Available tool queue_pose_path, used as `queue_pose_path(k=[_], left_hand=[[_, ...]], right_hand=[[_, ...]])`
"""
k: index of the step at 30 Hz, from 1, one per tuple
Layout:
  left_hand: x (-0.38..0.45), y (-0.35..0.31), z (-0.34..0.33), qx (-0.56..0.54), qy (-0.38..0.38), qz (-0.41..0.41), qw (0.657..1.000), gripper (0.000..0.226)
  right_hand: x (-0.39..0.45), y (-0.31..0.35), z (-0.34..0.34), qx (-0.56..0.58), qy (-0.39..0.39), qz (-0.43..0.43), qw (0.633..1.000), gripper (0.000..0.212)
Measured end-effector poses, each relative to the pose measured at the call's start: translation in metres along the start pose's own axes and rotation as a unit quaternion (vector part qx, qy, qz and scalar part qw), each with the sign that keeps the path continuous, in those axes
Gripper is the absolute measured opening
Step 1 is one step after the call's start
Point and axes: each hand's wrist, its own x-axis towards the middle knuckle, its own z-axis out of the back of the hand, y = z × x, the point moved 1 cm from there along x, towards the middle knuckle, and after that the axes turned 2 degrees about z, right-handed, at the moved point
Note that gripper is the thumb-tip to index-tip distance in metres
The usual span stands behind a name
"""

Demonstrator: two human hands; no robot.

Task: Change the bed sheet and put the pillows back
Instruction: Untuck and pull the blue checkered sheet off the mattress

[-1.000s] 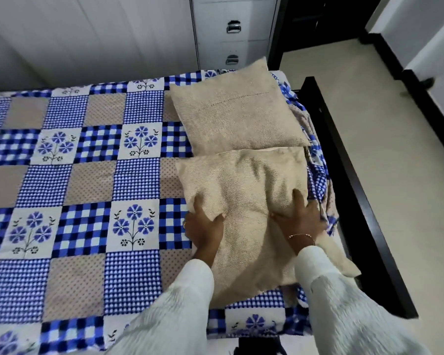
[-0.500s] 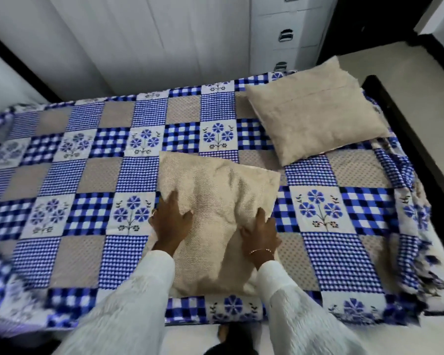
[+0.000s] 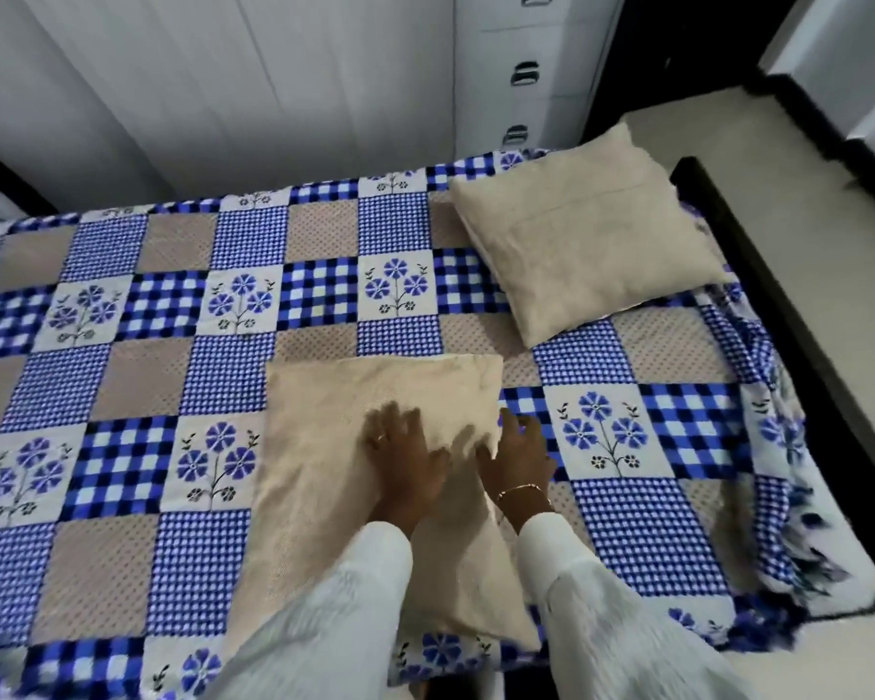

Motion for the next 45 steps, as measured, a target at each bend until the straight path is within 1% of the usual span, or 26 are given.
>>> queue_pose_path(k=[4,7,9,12,14,16,17,19,20,22,24,27,30,32,34,37,41,43,45], left_hand=[[0.047,-0.084,-0.014,0.004,-0.004,-0.099,0.995,0.056],[0.094,-0.146,-0.024,-0.044,-0.019,-0.128,0.991,0.049],[0.125,-0.178,-0.025,-0.071,-0.032,-0.125,0.989,0.046],[0.178,-0.215,-0.032,-0.078,-0.046,-0.110,0.990,0.047],[0.213,-0.225,-0.035,-0.085,-0.072,-0.095,0.989,0.048],[0.246,-0.230,-0.038,-0.098,-0.102,-0.057,0.988,0.054],[0.260,-0.230,-0.039,-0.115,-0.107,-0.033,0.987,0.063],[0.280,-0.230,-0.040,-0.151,-0.088,0.004,0.985,0.087],[0.288,-0.231,-0.043,-0.161,-0.065,0.014,0.985,0.096],[0.296,-0.237,-0.051,-0.172,-0.026,0.022,0.984,0.102],[0.301,-0.241,-0.061,-0.177,-0.015,0.030,0.984,0.102],[0.310,-0.239,-0.077,-0.167,-0.014,0.042,0.985,0.101],[0.320,-0.238,-0.082,-0.136,-0.018,0.044,0.990,0.101],[0.320,-0.239,-0.082,-0.125,-0.029,0.041,0.991,0.101],[0.315,-0.240,-0.081,-0.127,-0.053,0.030,0.990,0.100],[0.300,-0.239,-0.080,-0.144,-0.108,-0.003,0.984,0.094],[0.272,-0.234,-0.074,-0.156,-0.171,-0.045,0.972,0.080],[0.261,-0.225,-0.064,-0.162,-0.201,-0.072,0.964,0.075],[0.254,-0.207,-0.047,-0.141,-0.229,-0.084,0.959,0.070]], right_hand=[[0.066,-0.018,0.044,-0.011,-0.021,0.015,1.000,0.055],[0.135,-0.031,0.078,-0.002,-0.058,0.023,0.998,0.051],[0.178,-0.040,0.098,-0.012,-0.069,0.039,0.997,0.050],[0.253,-0.058,0.127,-0.035,-0.086,0.052,0.994,0.050],[0.297,-0.066,0.148,-0.029,-0.135,0.032,0.990,0.044],[0.339,-0.073,0.169,-0.041,-0.199,0.013,0.979,0.042],[0.358,-0.078,0.180,-0.048,-0.220,0.010,0.974,0.046],[0.391,-0.091,0.196,-0.053,-0.221,0.013,0.974,0.071],[0.405,-0.097,0.200,-0.056,-0.198,0.008,0.978,0.085],[0.424,-0.108,0.198,-0.051,-0.150,-0.025,0.987,0.102],[0.431,-0.112,0.186,-0.044,-0.142,-0.043,0.988,0.106],[0.436,-0.110,0.175,-0.057,-0.169,-0.050,0.983,0.101],[0.442,-0.108,0.174,-0.080,-0.153,-0.050,0.984,0.101],[0.441,-0.106,0.175,-0.099,-0.157,-0.042,0.982,0.100],[0.434,-0.104,0.173,-0.118,-0.174,-0.023,0.977,0.093],[0.417,-0.102,0.169,-0.127,-0.222,0.009,0.967,0.077],[0.385,-0.090,0.172,-0.077,-0.279,0.030,0.957,0.056],[0.365,-0.080,0.172,-0.045,-0.302,0.036,0.952,0.051],[0.344,-0.066,0.166,-0.021,-0.310,0.038,0.950,0.049]])
